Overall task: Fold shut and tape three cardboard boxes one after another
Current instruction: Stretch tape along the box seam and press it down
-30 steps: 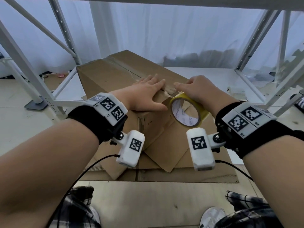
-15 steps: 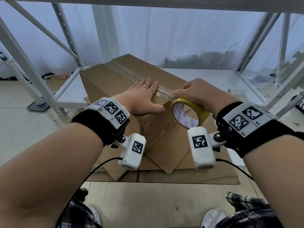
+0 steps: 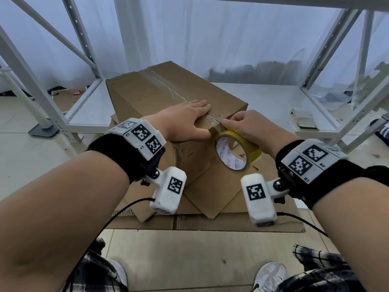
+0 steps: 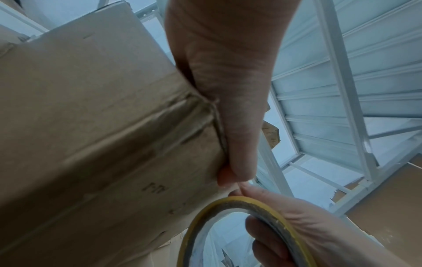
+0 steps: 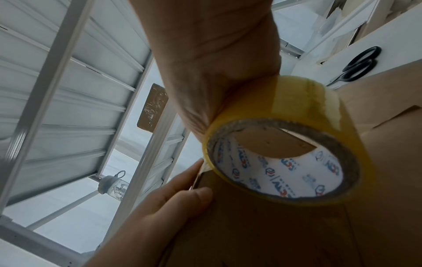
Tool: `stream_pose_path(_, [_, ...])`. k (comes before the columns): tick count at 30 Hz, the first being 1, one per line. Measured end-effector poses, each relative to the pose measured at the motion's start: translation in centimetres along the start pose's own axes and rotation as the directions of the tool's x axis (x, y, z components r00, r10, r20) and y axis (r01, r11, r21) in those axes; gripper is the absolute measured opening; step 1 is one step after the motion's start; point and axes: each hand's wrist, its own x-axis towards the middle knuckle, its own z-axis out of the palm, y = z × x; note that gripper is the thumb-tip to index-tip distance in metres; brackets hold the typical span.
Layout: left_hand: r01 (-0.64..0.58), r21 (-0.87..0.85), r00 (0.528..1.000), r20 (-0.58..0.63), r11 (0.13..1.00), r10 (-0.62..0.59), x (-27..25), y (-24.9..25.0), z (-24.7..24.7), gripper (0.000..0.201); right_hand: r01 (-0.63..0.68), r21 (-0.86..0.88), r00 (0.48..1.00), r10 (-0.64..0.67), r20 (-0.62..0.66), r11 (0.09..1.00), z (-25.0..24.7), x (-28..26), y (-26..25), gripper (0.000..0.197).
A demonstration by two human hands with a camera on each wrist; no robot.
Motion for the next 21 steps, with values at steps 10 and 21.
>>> stream_pose_path(10, [-0.008, -0.076, 0.99, -0.141, 0.997, -0.003, -0.3, -0.1, 0.4, 0.077, -0.158, 0.237, 0.987, 0.161, 0.011, 0.959, -0.5, 2.0, 1.4, 0.129])
stream_pose_path(21, [-0.019, 0.043, 1.0, 0.002, 0.999, 0.019, 0.5, -0.1, 0.8, 0.077, -0.067, 0.303, 0.994, 0.092, -0.067, 0.951, 0.9, 1.7, 2.3, 0.127])
